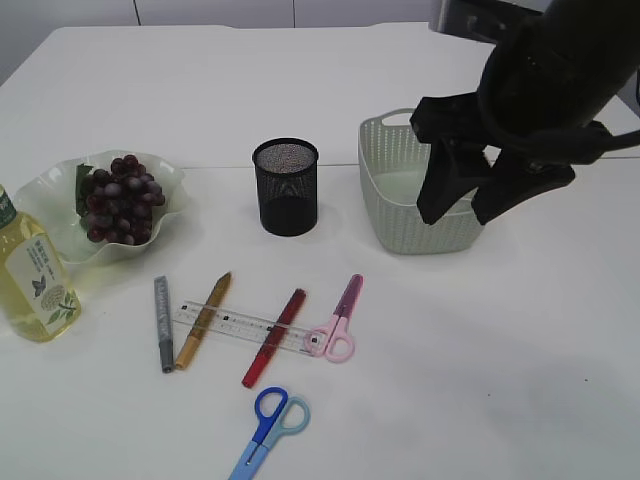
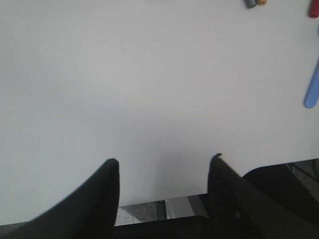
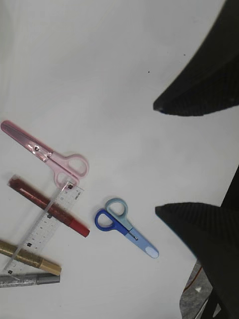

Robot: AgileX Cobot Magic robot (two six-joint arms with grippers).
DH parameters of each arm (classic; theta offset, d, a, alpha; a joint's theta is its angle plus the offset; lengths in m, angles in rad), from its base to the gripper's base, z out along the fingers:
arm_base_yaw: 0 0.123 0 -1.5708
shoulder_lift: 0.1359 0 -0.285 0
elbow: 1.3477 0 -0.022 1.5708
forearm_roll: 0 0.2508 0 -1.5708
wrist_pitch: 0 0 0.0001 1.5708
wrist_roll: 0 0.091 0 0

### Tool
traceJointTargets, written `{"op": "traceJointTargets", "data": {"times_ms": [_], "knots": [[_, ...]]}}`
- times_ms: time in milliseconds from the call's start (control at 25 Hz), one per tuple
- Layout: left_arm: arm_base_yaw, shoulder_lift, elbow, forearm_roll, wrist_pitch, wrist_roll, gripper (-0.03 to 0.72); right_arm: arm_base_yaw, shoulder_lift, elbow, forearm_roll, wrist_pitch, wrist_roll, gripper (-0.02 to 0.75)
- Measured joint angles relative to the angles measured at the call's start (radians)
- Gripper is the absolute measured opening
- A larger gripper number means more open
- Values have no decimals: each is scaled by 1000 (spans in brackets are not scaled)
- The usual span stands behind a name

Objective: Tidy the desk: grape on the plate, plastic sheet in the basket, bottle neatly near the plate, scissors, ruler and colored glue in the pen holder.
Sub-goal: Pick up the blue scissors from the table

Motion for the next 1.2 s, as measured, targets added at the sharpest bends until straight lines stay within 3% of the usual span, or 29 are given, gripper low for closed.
{"op": "traceJointTargets", "data": {"times_ms": [400,720,880,1200], "knots": [[0,0,0,0,0,0,416,0,0,0,16,-20,88,414],[0,0,0,-11,0,0,416,42,46,-1,-108,-32,268,414],[0,0,0,-11,0,0,416,89,108,-1,-122,-50,332,415],[0,0,0,-31,0,0,416,93,207,-2,-142,-59,408,415]]}}
